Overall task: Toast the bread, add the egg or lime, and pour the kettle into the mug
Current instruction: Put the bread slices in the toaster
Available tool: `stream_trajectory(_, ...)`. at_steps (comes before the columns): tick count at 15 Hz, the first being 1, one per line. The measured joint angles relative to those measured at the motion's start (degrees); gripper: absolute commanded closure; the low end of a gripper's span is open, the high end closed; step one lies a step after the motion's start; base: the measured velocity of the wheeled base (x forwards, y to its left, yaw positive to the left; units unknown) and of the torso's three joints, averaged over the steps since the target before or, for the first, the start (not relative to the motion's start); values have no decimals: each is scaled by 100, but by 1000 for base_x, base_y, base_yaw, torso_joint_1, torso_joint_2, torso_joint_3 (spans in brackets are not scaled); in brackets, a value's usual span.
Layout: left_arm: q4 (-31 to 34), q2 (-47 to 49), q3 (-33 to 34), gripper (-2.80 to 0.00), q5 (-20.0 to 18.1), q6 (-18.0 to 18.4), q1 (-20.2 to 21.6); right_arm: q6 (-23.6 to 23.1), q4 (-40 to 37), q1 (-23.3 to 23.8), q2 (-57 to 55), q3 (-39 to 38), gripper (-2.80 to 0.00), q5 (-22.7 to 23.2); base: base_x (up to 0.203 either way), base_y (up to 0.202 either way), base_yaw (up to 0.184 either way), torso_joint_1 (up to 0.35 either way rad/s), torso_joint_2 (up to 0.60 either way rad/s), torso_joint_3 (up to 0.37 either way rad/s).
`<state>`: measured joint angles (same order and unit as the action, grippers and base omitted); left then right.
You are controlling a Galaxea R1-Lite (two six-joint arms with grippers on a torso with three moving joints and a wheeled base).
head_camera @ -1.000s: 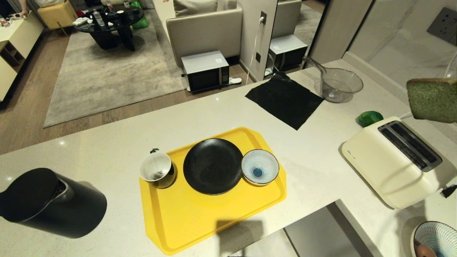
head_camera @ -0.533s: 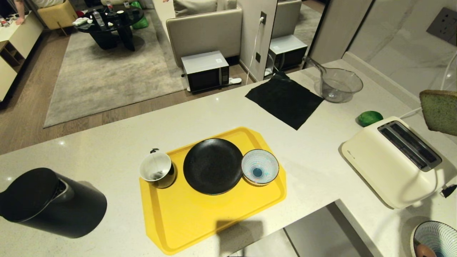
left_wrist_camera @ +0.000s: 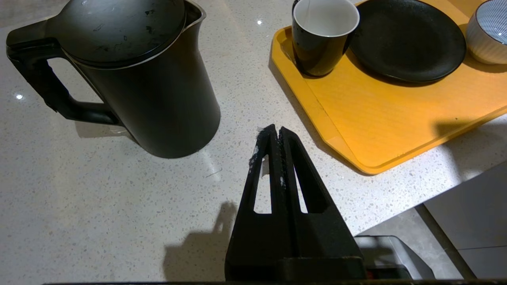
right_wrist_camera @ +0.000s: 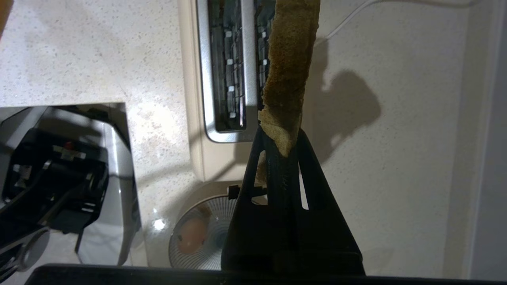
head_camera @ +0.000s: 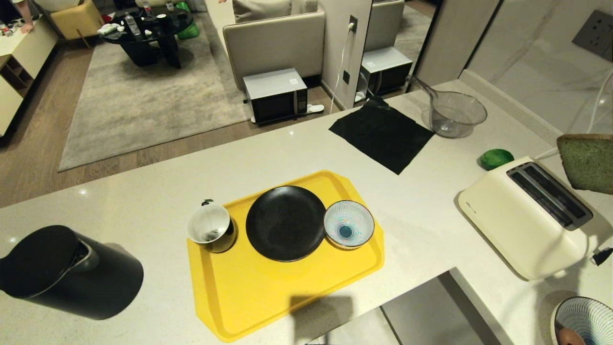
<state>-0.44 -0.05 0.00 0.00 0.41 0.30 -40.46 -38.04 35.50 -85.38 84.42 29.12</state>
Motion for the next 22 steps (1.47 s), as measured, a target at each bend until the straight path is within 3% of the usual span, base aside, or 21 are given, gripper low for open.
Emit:
stream_trajectory(6, 2, 0, 0, 0, 0, -1, 2, -22, -457, -15, 29, -46, 0, -4, 0, 0, 0, 0, 0, 0)
stream_trajectory(15, 2, 0, 0, 0, 0, -5, 2, -90, -415, -26, -256, -112, 0, -48, 0, 0, 0, 0, 0, 0)
stream_trajectory(22, 3, 0, 0, 0, 0, 1, 2, -489, -426, -28, -691, 184, 0, -63, 0, 0, 0, 0, 0, 0)
